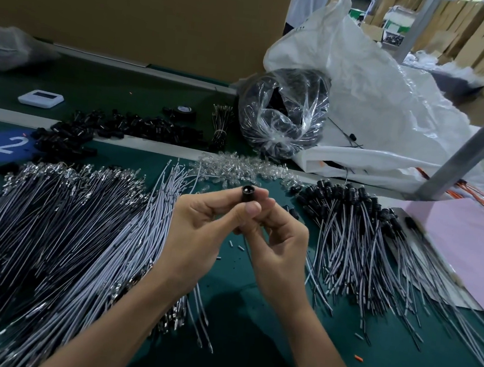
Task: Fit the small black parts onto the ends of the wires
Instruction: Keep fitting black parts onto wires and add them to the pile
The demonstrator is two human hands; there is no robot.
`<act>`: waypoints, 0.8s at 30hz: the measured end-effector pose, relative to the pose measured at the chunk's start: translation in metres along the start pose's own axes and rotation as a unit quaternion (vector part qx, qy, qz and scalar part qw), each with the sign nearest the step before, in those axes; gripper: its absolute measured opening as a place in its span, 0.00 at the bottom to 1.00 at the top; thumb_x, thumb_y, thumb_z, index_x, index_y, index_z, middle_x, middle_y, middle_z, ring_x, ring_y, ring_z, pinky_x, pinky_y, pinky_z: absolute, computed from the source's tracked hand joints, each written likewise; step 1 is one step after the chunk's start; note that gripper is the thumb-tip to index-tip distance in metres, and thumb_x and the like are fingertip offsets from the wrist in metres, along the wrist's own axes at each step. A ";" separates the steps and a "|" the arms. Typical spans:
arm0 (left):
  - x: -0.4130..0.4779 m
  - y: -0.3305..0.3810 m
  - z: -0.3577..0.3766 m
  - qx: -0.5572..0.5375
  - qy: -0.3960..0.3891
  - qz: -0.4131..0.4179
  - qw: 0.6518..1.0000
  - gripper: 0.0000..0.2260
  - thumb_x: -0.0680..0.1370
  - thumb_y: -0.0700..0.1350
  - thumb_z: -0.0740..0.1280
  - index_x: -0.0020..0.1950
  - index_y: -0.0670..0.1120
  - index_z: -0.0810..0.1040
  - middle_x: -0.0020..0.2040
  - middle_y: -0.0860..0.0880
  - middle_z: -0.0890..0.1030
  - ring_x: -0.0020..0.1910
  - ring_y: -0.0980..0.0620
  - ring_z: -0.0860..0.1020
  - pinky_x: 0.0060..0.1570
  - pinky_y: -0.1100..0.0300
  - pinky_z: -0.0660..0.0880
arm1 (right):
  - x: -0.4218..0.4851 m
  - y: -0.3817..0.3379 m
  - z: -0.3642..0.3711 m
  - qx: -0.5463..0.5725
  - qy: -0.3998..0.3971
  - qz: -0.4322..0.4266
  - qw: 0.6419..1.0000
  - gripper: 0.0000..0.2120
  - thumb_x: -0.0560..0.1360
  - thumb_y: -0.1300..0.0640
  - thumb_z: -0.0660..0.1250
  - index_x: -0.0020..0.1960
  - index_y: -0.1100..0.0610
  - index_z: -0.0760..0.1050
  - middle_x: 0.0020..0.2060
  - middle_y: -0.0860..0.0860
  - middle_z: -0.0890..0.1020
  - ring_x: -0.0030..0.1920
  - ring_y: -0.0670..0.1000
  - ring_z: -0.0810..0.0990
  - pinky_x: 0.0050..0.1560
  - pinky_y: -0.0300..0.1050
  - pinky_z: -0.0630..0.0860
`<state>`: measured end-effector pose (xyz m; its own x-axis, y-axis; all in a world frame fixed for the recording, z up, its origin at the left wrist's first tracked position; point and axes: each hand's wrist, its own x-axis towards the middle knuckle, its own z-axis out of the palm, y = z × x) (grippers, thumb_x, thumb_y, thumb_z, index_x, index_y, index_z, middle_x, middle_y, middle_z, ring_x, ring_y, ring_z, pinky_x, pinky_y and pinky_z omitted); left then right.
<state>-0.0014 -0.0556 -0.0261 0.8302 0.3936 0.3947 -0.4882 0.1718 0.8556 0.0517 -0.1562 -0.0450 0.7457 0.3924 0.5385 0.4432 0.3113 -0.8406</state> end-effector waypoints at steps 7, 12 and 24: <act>0.003 0.001 -0.002 0.000 -0.033 0.013 0.999 0.08 0.75 0.40 0.72 0.54 0.44 0.85 0.51 0.46 0.86 0.52 0.49 0.84 0.52 0.60 0.79 | 0.003 -0.005 -0.002 -0.008 0.024 0.008 1.000 0.04 0.74 0.56 0.70 0.42 0.54 0.80 0.33 0.47 0.82 0.36 0.44 0.77 0.40 0.39 0.73; 0.003 0.001 -0.002 -0.004 -0.018 -0.001 1.000 0.07 0.75 0.45 0.72 0.51 0.49 0.86 0.50 0.47 0.86 0.53 0.49 0.84 0.53 0.62 0.78 | 0.004 -0.007 -0.003 0.002 0.023 0.018 1.000 0.03 0.74 0.60 0.71 0.45 0.58 0.83 0.39 0.57 0.85 0.41 0.56 0.83 0.46 0.50 0.79; -0.001 -0.003 0.002 -0.007 -0.009 -0.033 0.999 0.12 0.72 0.41 0.70 0.54 0.38 0.83 0.52 0.43 0.86 0.53 0.44 0.84 0.55 0.56 0.79 | 0.004 -0.009 -0.004 0.000 0.040 0.027 0.999 0.08 0.73 0.54 0.72 0.49 0.55 0.83 0.42 0.57 0.86 0.46 0.65 0.84 0.52 0.67 0.78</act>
<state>0.0000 -0.0579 -0.0280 0.8656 0.3650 0.3428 -0.4355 0.2107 0.8752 0.0526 -0.1608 -0.0360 0.8063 0.3374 0.4858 0.4013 0.2914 -0.8684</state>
